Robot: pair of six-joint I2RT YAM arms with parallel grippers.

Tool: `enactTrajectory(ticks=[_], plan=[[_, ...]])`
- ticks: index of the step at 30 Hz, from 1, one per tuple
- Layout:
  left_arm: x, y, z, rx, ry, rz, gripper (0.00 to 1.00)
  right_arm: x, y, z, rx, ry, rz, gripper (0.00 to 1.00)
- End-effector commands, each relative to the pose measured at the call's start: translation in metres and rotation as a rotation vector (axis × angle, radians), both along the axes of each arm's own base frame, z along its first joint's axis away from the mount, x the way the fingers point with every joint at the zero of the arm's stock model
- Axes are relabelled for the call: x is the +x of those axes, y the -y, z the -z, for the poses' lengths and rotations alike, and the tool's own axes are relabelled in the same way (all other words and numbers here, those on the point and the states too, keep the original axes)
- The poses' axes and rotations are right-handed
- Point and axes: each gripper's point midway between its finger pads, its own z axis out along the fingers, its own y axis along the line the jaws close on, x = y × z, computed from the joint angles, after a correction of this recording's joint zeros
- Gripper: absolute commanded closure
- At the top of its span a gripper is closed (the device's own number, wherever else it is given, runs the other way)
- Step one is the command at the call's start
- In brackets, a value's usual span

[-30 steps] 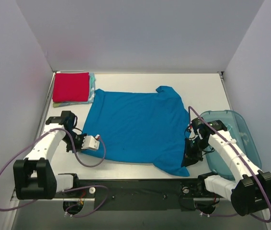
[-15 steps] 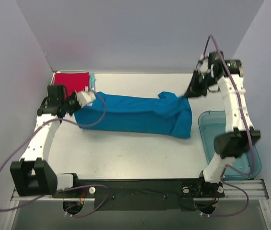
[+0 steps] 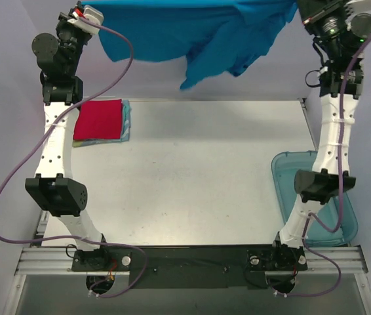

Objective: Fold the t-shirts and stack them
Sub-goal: Flatten out the tshirt, then fold the flattened tshirt in 1/3 of the way

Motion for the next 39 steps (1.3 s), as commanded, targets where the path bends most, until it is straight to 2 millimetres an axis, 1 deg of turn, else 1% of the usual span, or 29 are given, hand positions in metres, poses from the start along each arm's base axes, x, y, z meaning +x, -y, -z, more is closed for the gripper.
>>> enactTrajectory(ticks=[1,3,4,5,6,7,8,9,10,11,12,13,14,15,16,17,18,19,20,21,22,23,24,26,28,30,32,35,39], plan=[[-0.011,-0.013,-0.02,0.036,0.089,-0.046,1.0,-0.053,0.027,-0.066,-0.028,0.198,0.087,1.0],[-0.01,-0.013,-0.007,0.074,0.055,-0.051,1.0,-0.045,0.019,-0.034,-0.064,0.089,-0.001,1.0],[-0.011,-0.013,0.005,0.107,0.026,-0.056,1.0,-0.051,0.012,-0.018,-0.103,0.026,-0.053,1.0],[-0.012,-0.012,0.011,0.127,0.012,-0.05,1.0,-0.045,0.012,0.014,-0.143,-0.06,-0.072,1.0],[-0.016,-0.011,0.029,0.156,-0.034,-0.05,1.0,-0.067,0.004,0.022,-0.166,-0.12,-0.104,1.0],[-0.018,-0.011,0.04,0.175,-0.066,-0.039,1.0,-0.067,0.004,0.064,-0.216,-0.216,-0.116,1.0],[-0.024,-0.011,0.064,0.221,-0.14,-0.037,1.0,-0.095,-0.003,0.065,-0.242,-0.243,-0.12,1.0],[-0.028,-0.009,0.076,0.251,-0.175,-0.014,1.0,-0.102,-0.002,0.11,-0.287,-0.342,-0.126,1.0],[-0.037,-0.01,0.107,0.302,-0.263,-0.011,1.0,-0.136,-0.009,0.117,-0.308,-0.381,-0.126,1.0],[-0.045,-0.006,0.124,0.335,-0.314,0.019,1.0,-0.146,-0.007,0.159,-0.348,-0.475,-0.129,1.0],[-0.057,-0.006,0.162,0.387,-0.437,0.041,1.0,-0.182,-0.018,0.173,-0.373,-0.527,-0.153,1.0],[-0.067,-0.003,0.18,0.413,-0.508,0.076,1.0,-0.197,-0.02,0.223,-0.4,-0.642,-0.178,1.0],[-0.084,-0.002,0.213,0.46,-0.645,0.117,1.0,-0.235,-0.036,0.235,-0.429,-0.687,-0.222,1.0],[-0.097,0.0,0.236,0.477,-0.742,0.154,1.0,-0.265,-0.041,0.288,-0.446,-0.849,-0.265,1.0],[-0.121,0.001,0.27,0.536,-0.884,0.209,1.0,-0.29,-0.054,0.299,-0.468,-0.874,-0.307,1.0],[-0.139,0.0,0.298,0.559,-0.99,0.246,1.0,-0.325,-0.065,0.346,-0.447,-1.037,-0.385,1.0],[-0.164,-0.001,0.326,0.581,-1.112,0.284,1.0,-0.358,-0.078,0.379,-0.444,-1.134,-0.468,1.0],[-0.192,-0.002,0.359,0.575,-1.25,0.323,1.0,-0.38,-0.086,0.392,-0.387,-1.225,-0.51,1.0],[-0.206,-0.005,0.376,0.612,-1.309,0.341,1.0,-0.408,-0.093,0.418,-0.382,-1.319,-0.564,1.0],[-0.233,-0.006,0.404,0.614,-1.423,0.385,1.0,-0.422,-0.099,0.424,-0.324,-1.372,-0.568,1.0],[-0.245,-0.008,0.415,0.618,-1.473,0.39,1.0,-0.44,-0.102,0.441,-0.284,-1.469,-0.568,1.0],[-0.269,-0.008,0.436,0.617,-1.562,0.431,1.0,-0.449,-0.101,0.447,-0.276,-1.497,-0.558,1.0],[-0.278,-0.009,0.442,0.62,-1.593,0.435,1.0,-0.46,-0.102,0.456,-0.25,-1.553,-0.547,1.0],[-0.314,-0.009,0.465,0.619,-1.713,0.486,1.0,-0.481,-0.097,0.467,-0.228,-1.639,-0.528,1.0],[-0.352,-0.009,0.472,0.634,-1.834,0.559,1.0,-0.499,-0.092,0.474,-0.225,-1.72,-0.52,1.0],[-0.377,-0.011,0.474,0.66,-1.912,0.597,1.0,-0.512,-0.088,0.477,-0.235,-1.781,-0.524,1.0],[-0.391,-0.014,0.473,0.678,-1.955,0.61,1.0,-0.514,-0.084,0.477,-0.26,-1.801,-0.518,1.0],[-0.382,-0.008,0.475,0.648,-1.916,0.596,1.0,-0.499,-0.079,0.473,-0.319,-1.763,-0.48,1.0],[-0.317,0.016,0.477,0.541,-1.698,0.489,1.0,-0.471,-0.066,0.481,-0.402,-1.743,-0.37,1.0]])
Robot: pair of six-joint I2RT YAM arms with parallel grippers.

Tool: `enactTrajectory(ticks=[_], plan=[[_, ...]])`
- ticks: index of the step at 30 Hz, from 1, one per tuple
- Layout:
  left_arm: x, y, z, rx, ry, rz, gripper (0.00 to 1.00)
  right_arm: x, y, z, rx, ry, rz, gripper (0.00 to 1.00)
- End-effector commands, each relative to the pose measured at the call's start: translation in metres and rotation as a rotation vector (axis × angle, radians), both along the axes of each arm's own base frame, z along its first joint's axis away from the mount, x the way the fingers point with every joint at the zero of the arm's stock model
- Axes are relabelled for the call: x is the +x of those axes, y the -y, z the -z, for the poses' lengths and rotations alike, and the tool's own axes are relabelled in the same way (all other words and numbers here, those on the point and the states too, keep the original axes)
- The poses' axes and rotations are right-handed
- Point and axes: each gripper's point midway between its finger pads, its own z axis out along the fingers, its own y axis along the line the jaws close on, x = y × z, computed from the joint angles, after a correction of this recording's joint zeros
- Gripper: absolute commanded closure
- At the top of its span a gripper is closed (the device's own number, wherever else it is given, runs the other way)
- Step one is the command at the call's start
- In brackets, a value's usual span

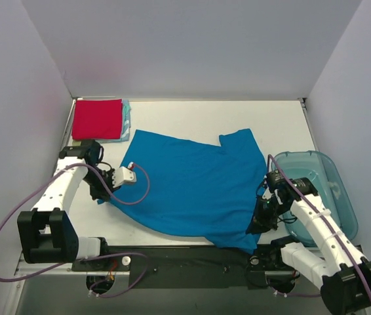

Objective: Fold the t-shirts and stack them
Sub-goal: Fold the flattened tshirt in 1/3 of the way

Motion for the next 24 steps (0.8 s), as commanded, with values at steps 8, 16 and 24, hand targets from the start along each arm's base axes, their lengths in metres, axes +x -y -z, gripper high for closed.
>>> enactTrajectory(ticks=[8,16,24], plan=[[0.119,0.048,-0.01,-0.164,0.421,-0.156,1.0,0.054,0.05,0.019,-0.346,0.161,0.121,1.0],[0.189,0.051,-0.017,-0.171,0.598,-0.236,1.0,0.089,0.056,0.029,-0.383,0.227,0.153,1.0],[0.193,0.056,0.007,-0.125,0.575,-0.203,1.0,0.11,0.057,0.028,-0.405,0.261,0.078,1.0]])
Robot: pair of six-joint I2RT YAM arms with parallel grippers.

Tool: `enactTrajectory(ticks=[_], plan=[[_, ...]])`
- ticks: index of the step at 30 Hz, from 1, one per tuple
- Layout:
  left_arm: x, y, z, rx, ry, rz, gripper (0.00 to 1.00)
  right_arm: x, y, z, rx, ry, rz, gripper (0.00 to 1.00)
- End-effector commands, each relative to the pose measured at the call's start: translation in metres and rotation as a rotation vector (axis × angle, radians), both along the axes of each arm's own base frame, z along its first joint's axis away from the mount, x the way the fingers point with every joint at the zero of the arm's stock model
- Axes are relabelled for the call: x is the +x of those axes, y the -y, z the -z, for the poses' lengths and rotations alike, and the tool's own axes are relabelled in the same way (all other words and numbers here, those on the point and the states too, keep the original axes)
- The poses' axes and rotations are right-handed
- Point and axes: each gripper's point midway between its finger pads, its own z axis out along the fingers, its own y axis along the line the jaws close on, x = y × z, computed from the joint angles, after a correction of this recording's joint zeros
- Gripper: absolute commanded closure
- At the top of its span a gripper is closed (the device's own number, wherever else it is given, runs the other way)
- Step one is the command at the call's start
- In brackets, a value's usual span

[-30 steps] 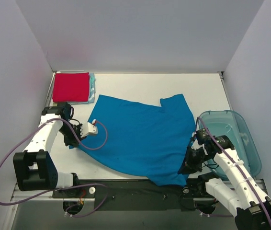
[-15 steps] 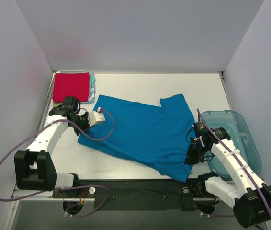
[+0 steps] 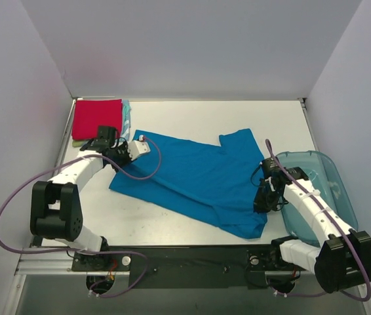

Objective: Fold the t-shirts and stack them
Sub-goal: Fold the flattened tshirt in 1/3 of the way

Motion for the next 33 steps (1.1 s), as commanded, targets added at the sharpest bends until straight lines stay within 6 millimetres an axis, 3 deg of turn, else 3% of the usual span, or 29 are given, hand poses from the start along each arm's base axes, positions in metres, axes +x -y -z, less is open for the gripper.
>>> enactTrajectory(ticks=[1,22,24,25,26,27,28,33], plan=[[0.026,0.003,-0.015,0.007,0.1,-0.018,1.0,0.021,0.009,-0.012,-0.061,0.051,-0.041,1.0],[0.015,-0.013,0.014,0.107,0.037,-0.013,1.0,0.046,0.014,-0.015,-0.133,0.046,-0.113,1.0],[0.018,-0.012,0.013,0.1,0.042,-0.023,0.81,0.049,0.014,-0.016,-0.139,0.047,-0.123,0.97],[0.02,-0.012,0.011,0.091,0.045,-0.038,0.65,0.053,0.013,-0.019,-0.138,0.056,-0.129,0.93],[0.026,-0.011,0.005,0.084,0.062,-0.045,0.58,0.055,0.011,-0.02,-0.139,0.064,-0.148,0.79],[0.029,-0.011,0.001,0.072,0.066,-0.066,0.5,0.063,0.013,-0.026,-0.163,0.088,-0.152,0.73],[0.037,-0.01,-0.009,0.061,0.088,-0.076,0.45,0.065,0.011,-0.03,-0.165,0.101,-0.175,0.64],[0.052,-0.009,-0.038,0.02,0.1,-0.106,0.39,0.073,0.005,-0.058,-0.172,0.187,-0.202,0.54]])
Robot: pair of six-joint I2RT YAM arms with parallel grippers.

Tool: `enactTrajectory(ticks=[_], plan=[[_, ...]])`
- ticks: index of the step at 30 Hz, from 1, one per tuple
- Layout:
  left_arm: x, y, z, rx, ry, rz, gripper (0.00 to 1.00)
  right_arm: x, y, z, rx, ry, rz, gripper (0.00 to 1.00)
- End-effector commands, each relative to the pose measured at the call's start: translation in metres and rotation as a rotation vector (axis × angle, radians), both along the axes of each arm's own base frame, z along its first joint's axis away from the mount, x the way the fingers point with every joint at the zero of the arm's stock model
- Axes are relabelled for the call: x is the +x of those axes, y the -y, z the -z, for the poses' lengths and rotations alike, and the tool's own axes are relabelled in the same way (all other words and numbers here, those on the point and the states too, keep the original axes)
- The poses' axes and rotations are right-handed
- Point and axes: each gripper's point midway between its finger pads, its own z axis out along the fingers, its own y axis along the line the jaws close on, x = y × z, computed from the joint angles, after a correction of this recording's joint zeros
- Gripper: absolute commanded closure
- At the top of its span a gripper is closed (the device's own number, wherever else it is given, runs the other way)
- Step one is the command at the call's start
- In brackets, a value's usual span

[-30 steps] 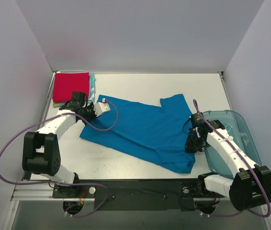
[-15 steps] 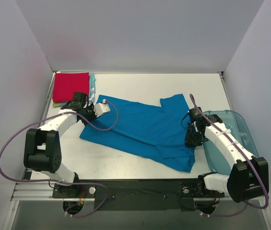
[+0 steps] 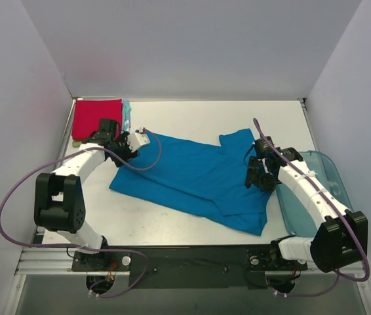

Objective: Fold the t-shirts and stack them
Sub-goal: Fold the flattened tshirt in 1/3 of the way

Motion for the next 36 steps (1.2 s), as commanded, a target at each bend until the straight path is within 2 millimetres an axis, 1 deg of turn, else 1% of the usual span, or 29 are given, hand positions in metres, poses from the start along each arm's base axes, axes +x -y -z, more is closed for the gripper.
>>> enactTrajectory(ticks=[1,2,3,4,5,6,7,8,9,12,14,15,16,17,18,19,21,23,24,25,26,27,28,29,30,33,34,35,36], plan=[[0.026,0.002,-0.046,-0.047,0.084,-0.029,0.38,-0.002,0.006,-0.029,-0.053,0.049,-0.022,0.53],[0.022,0.006,-0.054,-0.048,0.096,0.025,0.41,-0.006,0.006,-0.032,-0.047,0.056,-0.012,0.53],[0.008,0.009,-0.05,-0.049,0.059,0.07,0.42,-0.015,0.005,-0.032,-0.042,0.039,-0.014,0.53],[-0.004,0.018,-0.057,-0.053,0.076,0.197,0.44,-0.025,0.003,-0.03,-0.021,0.031,0.007,0.52],[-0.032,0.021,-0.044,-0.061,-0.005,0.267,0.46,-0.034,0.001,-0.028,-0.016,0.012,0.006,0.52],[-0.045,0.03,-0.051,-0.055,0.034,0.424,0.48,-0.047,0.0,-0.022,0.002,-0.005,0.037,0.49],[-0.075,0.029,-0.037,-0.063,-0.053,0.484,0.49,-0.057,-0.004,-0.021,0.016,-0.009,0.034,0.45],[-0.085,0.033,-0.036,-0.047,-0.028,0.61,0.49,-0.069,-0.003,-0.009,0.016,-0.049,0.074,0.38],[-0.103,0.032,-0.027,-0.04,-0.067,0.691,0.49,-0.084,-0.003,-0.001,0.005,-0.083,0.068,0.35],[-0.123,0.031,-0.007,-0.046,-0.116,0.767,0.44,-0.107,0.001,0.016,-0.02,-0.136,0.146,0.34],[-0.122,0.03,0.004,-0.033,-0.106,0.773,0.38,-0.118,0.001,0.026,-0.018,-0.164,0.177,0.35],[-0.113,0.027,0.006,-0.003,-0.074,0.769,0.35,-0.125,0.003,0.032,-0.028,-0.183,0.192,0.35],[-0.115,0.024,0.016,0.011,-0.08,0.767,0.33,-0.126,0.004,0.035,-0.03,-0.186,0.209,0.35],[-0.104,0.02,0.021,0.056,-0.045,0.767,0.32,-0.13,0.007,0.04,-0.044,-0.197,0.217,0.35],[-0.107,0.017,0.029,0.072,-0.054,0.77,0.31,-0.127,0.007,0.043,-0.046,-0.185,0.224,0.36],[-0.098,0.013,0.032,0.113,-0.024,0.771,0.3,-0.129,0.008,0.048,-0.054,-0.196,0.226,0.36],[-0.094,0.01,0.041,0.139,-0.005,0.768,0.3,-0.127,0.006,0.056,-0.049,-0.199,0.23,0.36],[-0.093,0.009,0.047,0.151,0.007,0.766,0.32,-0.127,0.008,0.064,-0.063,-0.211,0.235,0.41],[-0.095,0.009,0.05,0.15,0.003,0.768,0.35,-0.125,0.007,0.069,-0.058,-0.209,0.24,0.48],[-0.096,0.007,0.052,0.153,0.002,0.768,0.49,-0.13,0.01,0.074,-0.073,-0.229,0.24,0.53],[-0.1,0.007,0.053,0.151,-0.012,0.771,0.58,-0.127,0.01,0.078,-0.072,-0.223,0.245,0.65],[-0.105,0.005,0.055,0.152,-0.034,0.77,0.74,-0.128,0.012,0.08,-0.081,-0.232,0.237,0.71],[-0.113,0.003,0.057,0.149,-0.071,0.771,1.0,-0.124,0.012,0.08,-0.079,-0.223,0.235,0.8],[-0.115,-0.001,0.056,0.164,-0.09,0.753,1.0,-0.121,0.013,0.079,-0.089,-0.219,0.22,0.85],[-0.121,-0.005,0.054,0.158,-0.129,0.735,1.0,-0.116,0.014,0.076,-0.091,-0.206,0.219,0.98],[-0.144,-0.018,0.05,0.161,-0.26,0.672,1.0,-0.108,0.017,0.074,-0.104,-0.223,0.176,1.0],[-0.163,-0.021,0.047,0.145,-0.339,0.675,1.0,-0.103,0.016,0.072,-0.105,-0.225,0.173,1.0],[-0.169,-0.022,0.042,0.138,-0.361,0.669,1.0,-0.1,0.016,0.07,-0.106,-0.223,0.16,1.0],[-0.189,-0.023,0.04,0.117,-0.437,0.663,1.0,-0.097,0.016,0.068,-0.11,-0.226,0.152,1.0]])
